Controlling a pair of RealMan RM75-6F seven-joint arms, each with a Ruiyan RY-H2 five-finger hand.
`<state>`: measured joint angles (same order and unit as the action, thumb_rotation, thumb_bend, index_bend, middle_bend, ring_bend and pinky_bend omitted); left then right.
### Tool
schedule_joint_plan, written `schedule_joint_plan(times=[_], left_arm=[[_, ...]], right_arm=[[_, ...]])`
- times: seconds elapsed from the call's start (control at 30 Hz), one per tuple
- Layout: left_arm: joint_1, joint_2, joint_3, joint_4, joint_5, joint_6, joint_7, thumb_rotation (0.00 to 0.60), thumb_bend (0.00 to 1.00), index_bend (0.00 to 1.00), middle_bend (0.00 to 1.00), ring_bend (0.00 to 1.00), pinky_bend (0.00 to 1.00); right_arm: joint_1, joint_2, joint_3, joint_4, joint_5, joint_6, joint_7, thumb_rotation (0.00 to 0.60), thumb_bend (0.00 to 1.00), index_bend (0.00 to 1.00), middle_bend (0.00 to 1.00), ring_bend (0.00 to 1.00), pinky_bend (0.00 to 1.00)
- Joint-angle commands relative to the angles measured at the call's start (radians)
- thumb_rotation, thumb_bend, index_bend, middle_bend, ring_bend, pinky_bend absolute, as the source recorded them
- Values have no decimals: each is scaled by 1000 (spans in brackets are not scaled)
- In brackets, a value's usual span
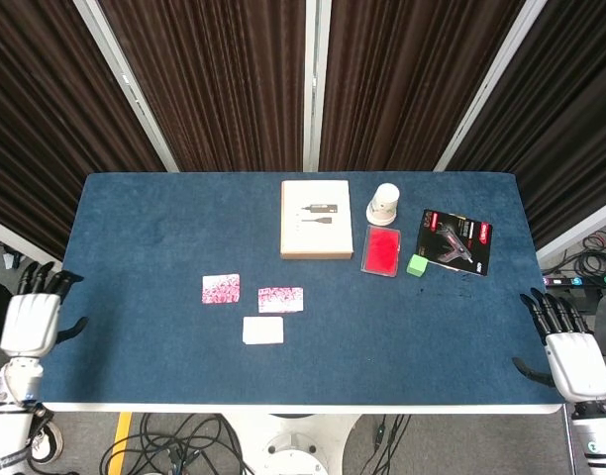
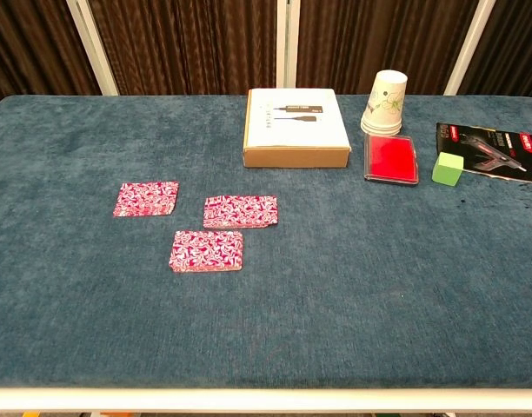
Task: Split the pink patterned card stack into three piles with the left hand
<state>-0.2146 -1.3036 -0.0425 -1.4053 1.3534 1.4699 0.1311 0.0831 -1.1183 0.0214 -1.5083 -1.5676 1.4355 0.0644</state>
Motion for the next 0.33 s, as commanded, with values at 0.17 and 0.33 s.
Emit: schedule_joint_plan(times=[0.17, 0.33], left_arm=[[86, -14, 20, 53, 19, 86, -62, 600, 173, 280, 245, 80, 73], [96, -31, 11, 84, 26, 83, -82, 600, 173, 280, 245, 80, 73]], right_arm=[[-9, 15, 4, -23, 6, 24, -28, 600, 101, 0, 0, 0, 0], [-10, 15, 4, -30, 20, 16, -29, 600, 101, 0, 0, 0, 0]])
